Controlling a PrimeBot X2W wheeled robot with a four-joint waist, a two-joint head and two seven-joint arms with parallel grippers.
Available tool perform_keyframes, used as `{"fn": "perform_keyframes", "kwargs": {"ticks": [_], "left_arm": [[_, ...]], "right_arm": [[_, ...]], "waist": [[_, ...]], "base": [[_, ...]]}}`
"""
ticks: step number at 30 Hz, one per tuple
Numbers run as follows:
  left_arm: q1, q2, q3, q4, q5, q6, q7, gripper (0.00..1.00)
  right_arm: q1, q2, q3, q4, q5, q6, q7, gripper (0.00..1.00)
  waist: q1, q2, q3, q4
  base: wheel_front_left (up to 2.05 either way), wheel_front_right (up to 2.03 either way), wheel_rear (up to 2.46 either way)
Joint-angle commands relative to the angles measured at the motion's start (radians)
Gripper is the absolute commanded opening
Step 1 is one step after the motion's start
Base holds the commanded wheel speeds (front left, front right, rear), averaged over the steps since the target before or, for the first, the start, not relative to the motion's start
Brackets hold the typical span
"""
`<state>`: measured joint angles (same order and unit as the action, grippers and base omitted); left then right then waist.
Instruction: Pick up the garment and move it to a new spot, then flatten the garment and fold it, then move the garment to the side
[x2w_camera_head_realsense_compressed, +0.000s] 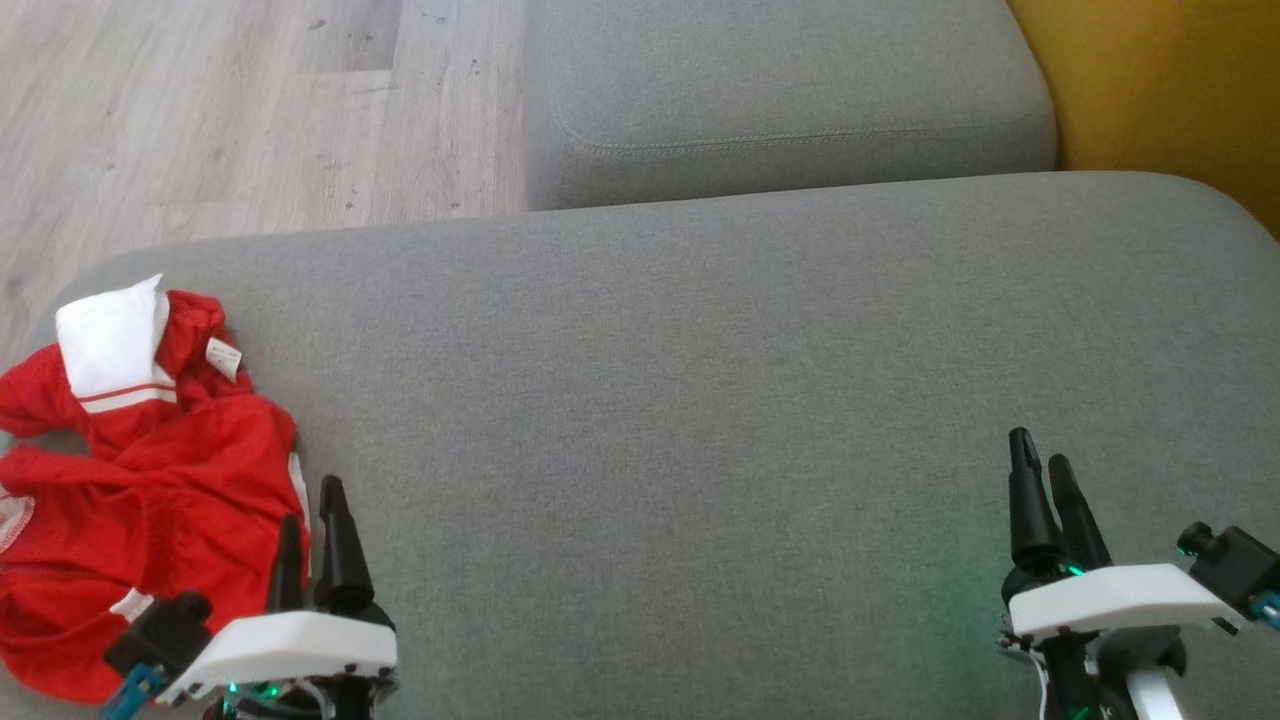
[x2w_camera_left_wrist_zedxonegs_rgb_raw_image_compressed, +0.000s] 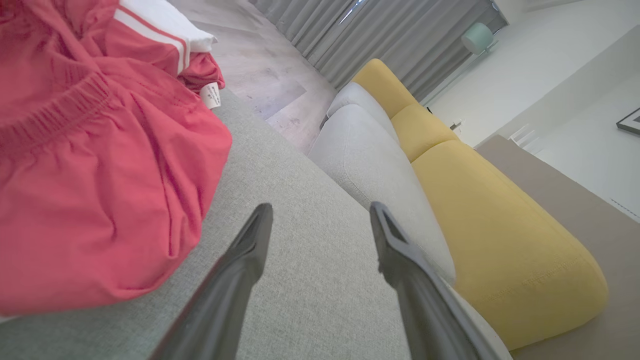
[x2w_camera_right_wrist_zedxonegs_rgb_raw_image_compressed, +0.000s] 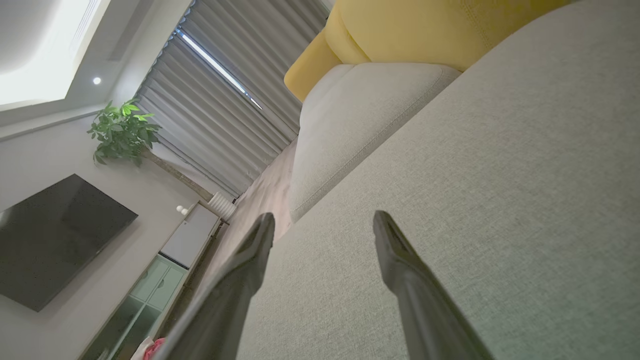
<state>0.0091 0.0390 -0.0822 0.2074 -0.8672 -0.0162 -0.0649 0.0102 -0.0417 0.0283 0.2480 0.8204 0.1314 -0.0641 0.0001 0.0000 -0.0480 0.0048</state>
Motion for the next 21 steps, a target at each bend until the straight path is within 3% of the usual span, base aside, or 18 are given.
{"fn": "perform_keyframes", "kwargs": {"ticks": [1,21], "left_arm": [[-0.023,0.008,0.005,-0.041,0.037,0.009,-0.014,1.00],[-0.030,0.009,-0.037,-0.052,0.253,0.041,-0.070,1.00]], "right_arm": [[-0.035,-0.006,0.019,-0.042,-0.037,0.000,-0.016,1.00],[-0.027,-0.006,0.064,-0.061,-0.283,0.000,-0.072,1.00]], "waist": [[0.0000,0.0000,-0.001,0.000],[0.0000,0.0000,-0.014,0.009]], "base": [[0.00,0.00,0.00],[0.00,0.00,0.00]]}}
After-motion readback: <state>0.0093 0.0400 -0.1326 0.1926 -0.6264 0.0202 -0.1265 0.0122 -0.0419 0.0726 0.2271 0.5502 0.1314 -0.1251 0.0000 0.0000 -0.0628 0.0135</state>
